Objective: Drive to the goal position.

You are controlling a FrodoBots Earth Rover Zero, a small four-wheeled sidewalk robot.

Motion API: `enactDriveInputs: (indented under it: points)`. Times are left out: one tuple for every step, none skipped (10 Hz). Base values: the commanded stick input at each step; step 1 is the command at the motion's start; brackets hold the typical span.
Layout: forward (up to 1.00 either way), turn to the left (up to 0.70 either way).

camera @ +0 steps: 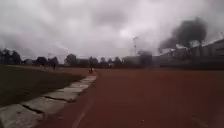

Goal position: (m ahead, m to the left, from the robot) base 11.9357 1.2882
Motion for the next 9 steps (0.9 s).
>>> enactDriveInputs:
  points:
    - [0.7, 0.0]
    - [0.7, 0.0]
    - [0.7, 0.0]
    - [0.7, 0.0]
    - [0.7, 0.0]
    - [0.7, 0.0]
    - [0.7, 0.0]
    - [0.7, 0.0]
    - [0.7, 0.0]
